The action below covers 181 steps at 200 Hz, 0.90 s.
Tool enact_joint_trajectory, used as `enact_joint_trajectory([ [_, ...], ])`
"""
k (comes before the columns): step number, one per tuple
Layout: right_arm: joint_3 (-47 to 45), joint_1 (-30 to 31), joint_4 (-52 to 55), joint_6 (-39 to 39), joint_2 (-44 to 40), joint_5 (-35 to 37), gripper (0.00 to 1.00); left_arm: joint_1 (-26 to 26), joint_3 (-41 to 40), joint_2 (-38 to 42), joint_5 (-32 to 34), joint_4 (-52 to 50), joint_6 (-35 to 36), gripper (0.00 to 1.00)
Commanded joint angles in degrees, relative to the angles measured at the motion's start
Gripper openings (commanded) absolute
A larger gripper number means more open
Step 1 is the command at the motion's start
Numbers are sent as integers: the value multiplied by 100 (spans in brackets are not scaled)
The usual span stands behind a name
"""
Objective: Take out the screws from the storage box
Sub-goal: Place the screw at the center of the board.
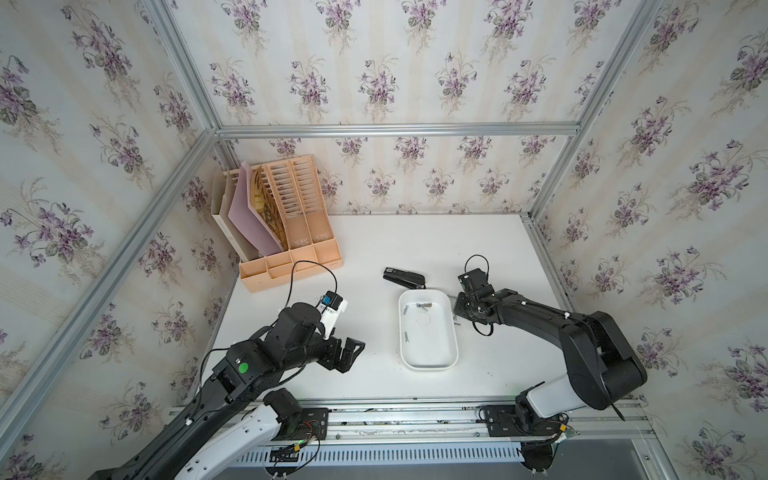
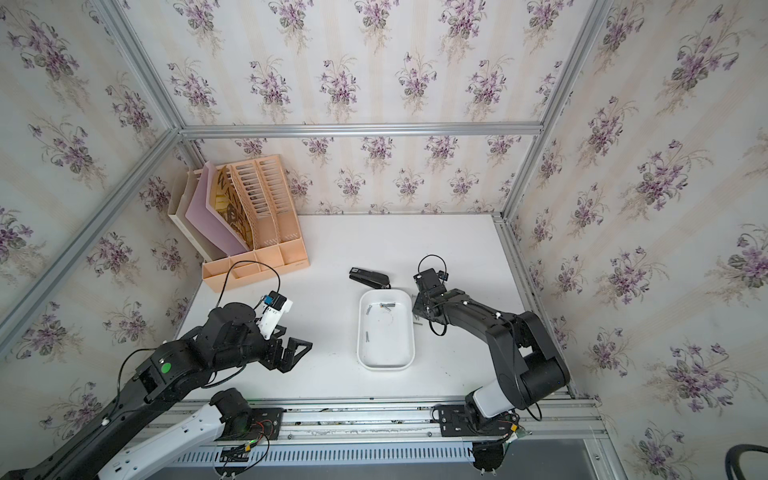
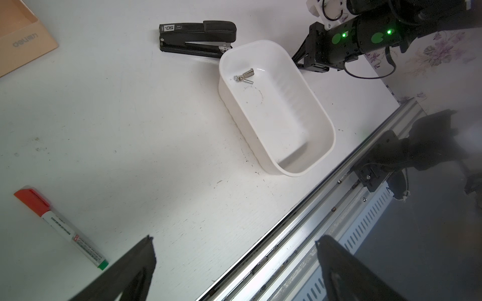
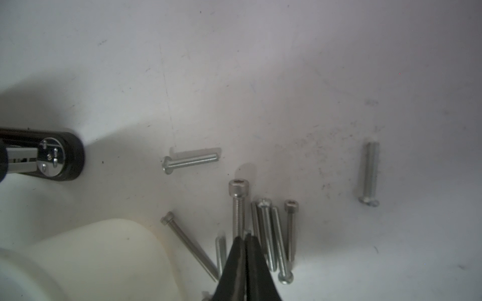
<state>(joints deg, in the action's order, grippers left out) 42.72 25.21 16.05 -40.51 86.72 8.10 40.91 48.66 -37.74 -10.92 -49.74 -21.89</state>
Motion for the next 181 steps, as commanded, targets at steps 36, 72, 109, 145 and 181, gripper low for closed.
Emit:
enact_joint_trajectory([
  [36,35,0,21,-1,47,-18,16,-9,12,-6,-23,67,-16,99],
  [72,-220,11,-413,120,-466,-411,14,-5,16,2,-24,66,-13,99],
  [109,-533,299,-720,255,-1640,-222,17,2,18,3,-24,69,-17,99],
  [145,-771,1373,-1373,640,-2449,-20,30,-3,13,5,-15,67,-17,99],
  [181,-332,1863,-1445,870,-1580,-291,24,-4,15,2,-8,65,-17,99],
])
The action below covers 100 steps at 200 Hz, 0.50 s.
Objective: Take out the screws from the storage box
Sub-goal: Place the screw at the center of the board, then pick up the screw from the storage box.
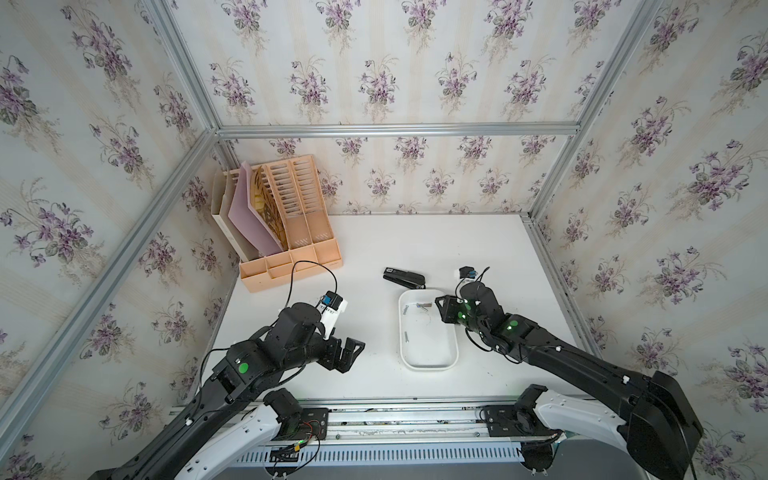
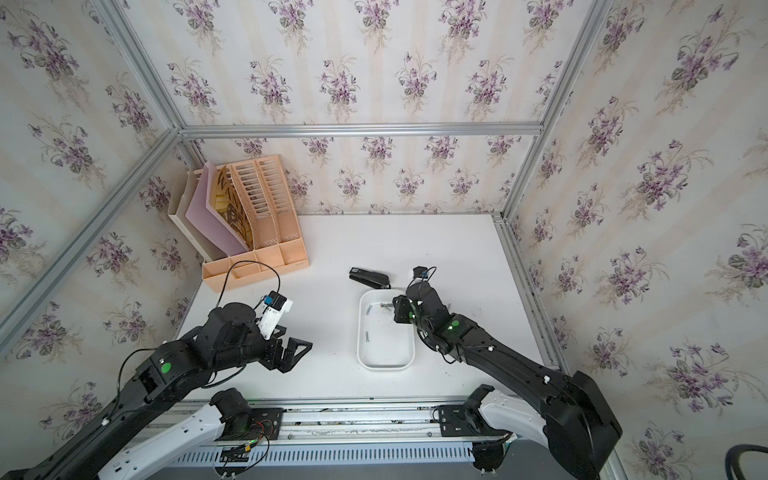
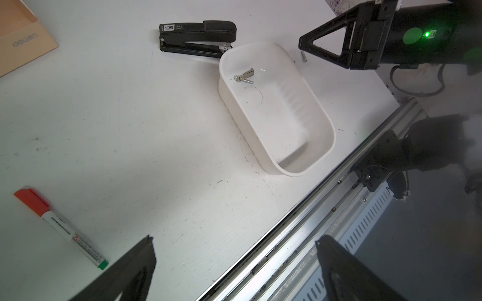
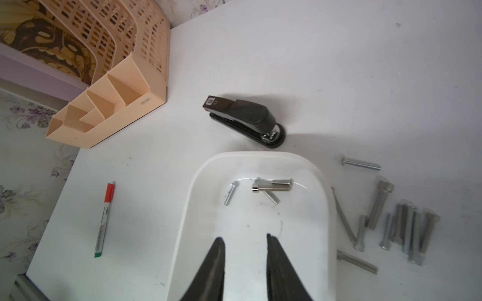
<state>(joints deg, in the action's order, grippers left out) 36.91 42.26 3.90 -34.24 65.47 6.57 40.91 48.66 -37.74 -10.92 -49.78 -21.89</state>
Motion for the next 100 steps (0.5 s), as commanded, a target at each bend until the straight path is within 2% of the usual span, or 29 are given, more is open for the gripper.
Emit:
enact_joint_trajectory([
  [1,283,159,-231,242,611,-186,23,-4,18,3,-8,71,-17,99],
  [23,535,181,-333,206,1294,-663,18,-3,12,11,-15,67,-17,99],
  [40,695,186,-381,164,1786,-949,25,-1,3,-5,-69,104,-8,99],
  [53,805,187,-396,122,2050,-1089,26,-1,0,-38,-129,120,0,99],
  [100,1212,202,-126,-10,2613,-969,27,-3,2,-6,-165,135,9,99],
])
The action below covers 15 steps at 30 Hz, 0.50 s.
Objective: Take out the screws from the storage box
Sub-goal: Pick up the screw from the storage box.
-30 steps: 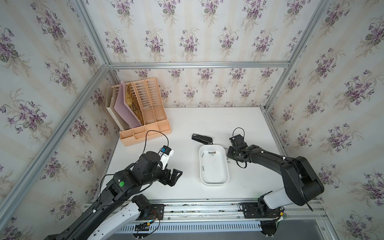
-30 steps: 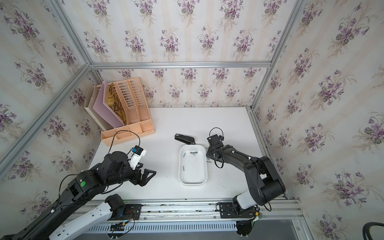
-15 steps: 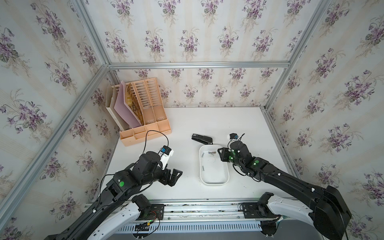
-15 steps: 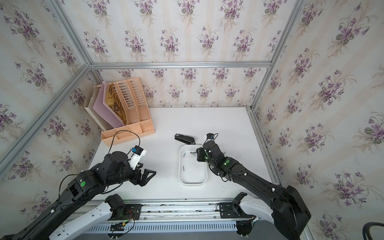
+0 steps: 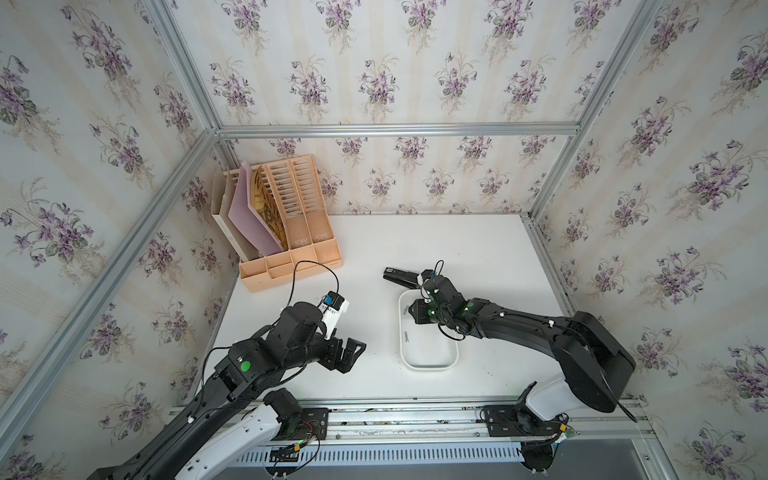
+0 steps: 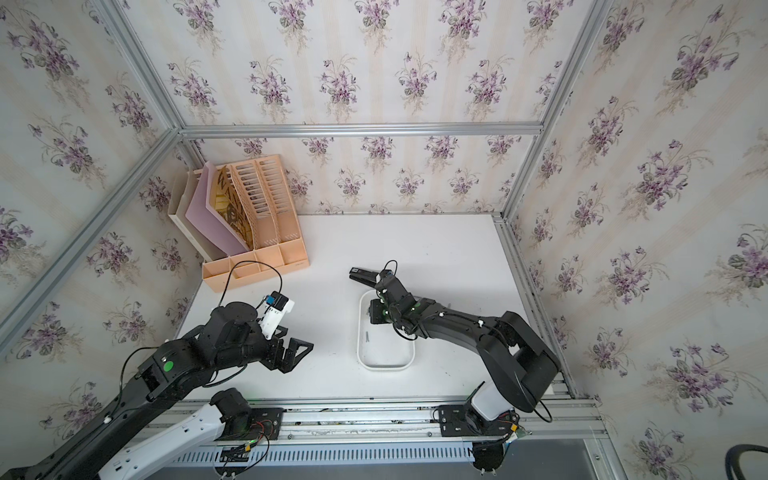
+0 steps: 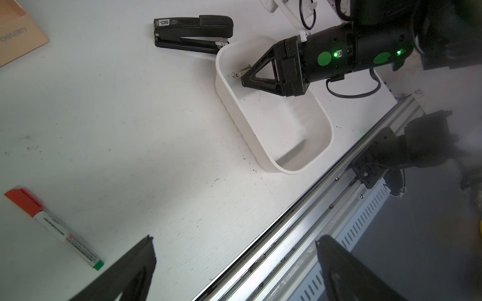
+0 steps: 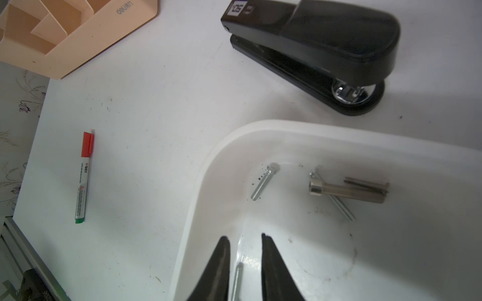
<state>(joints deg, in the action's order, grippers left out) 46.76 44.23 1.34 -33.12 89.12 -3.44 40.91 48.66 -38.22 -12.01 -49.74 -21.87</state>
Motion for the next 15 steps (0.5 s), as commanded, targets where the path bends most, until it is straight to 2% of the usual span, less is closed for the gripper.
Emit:
enact_joint_trajectory([
  [1,240,6,143,-123,260,43,27,-3,3,42,-60,126,7,99],
  [8,631,2,416,-115,830,-27,25,-1,-2,27,-56,126,-1,99],
  [15,810,5,608,-124,1039,159,24,-8,3,42,-56,122,0,99],
])
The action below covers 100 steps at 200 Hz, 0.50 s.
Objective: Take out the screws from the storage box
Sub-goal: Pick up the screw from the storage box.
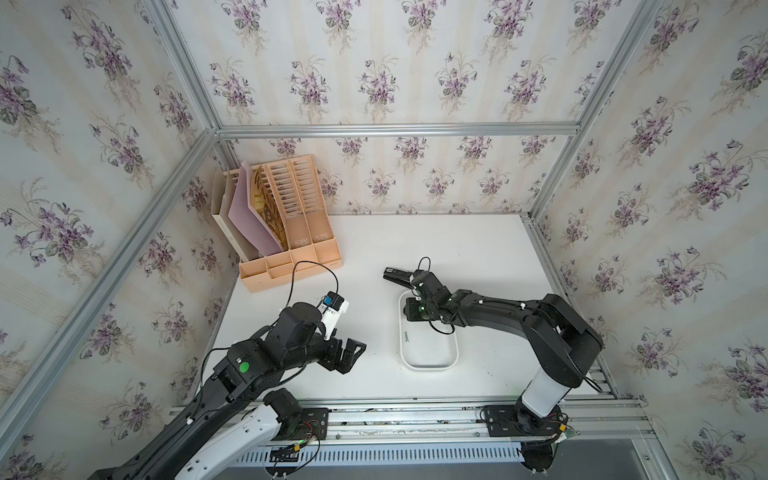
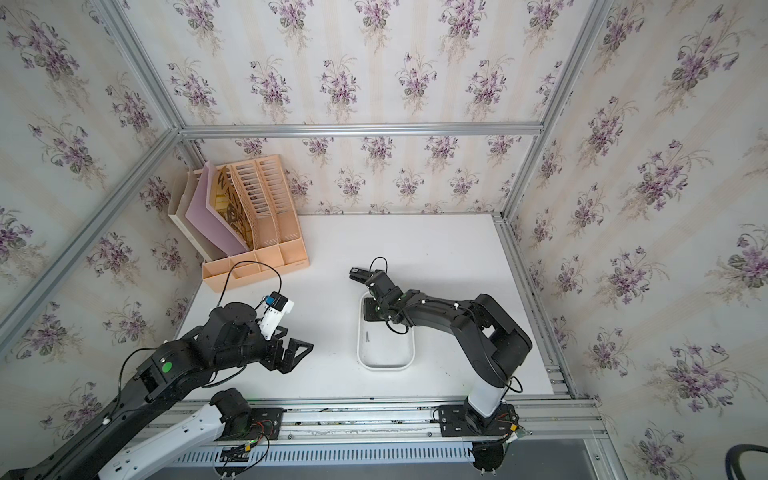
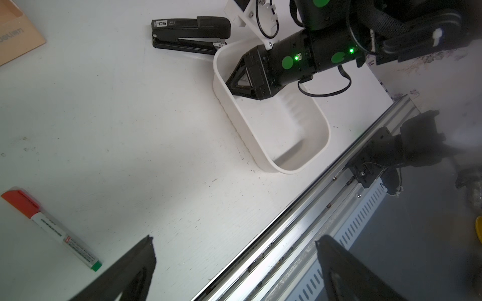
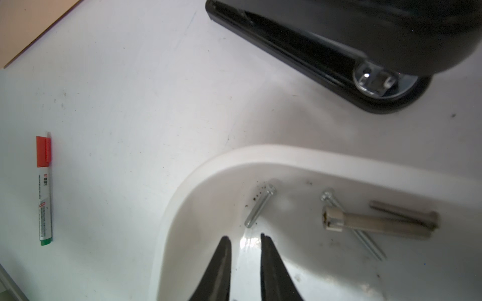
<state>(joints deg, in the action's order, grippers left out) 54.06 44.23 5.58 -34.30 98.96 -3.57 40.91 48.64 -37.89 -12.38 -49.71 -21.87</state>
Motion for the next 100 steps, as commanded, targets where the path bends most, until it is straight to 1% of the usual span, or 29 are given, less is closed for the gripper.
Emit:
enact_joint_trajectory([
  [1,129,6,250,-15,100,231,24,-4,2,10,-16,115,4,99],
  [42,359,0,376,-2,391,190,23,1,3,18,-16,118,-4,99],
  [100,642,3,721,-32,703,458,23,13,0,27,-18,111,-2,99],
])
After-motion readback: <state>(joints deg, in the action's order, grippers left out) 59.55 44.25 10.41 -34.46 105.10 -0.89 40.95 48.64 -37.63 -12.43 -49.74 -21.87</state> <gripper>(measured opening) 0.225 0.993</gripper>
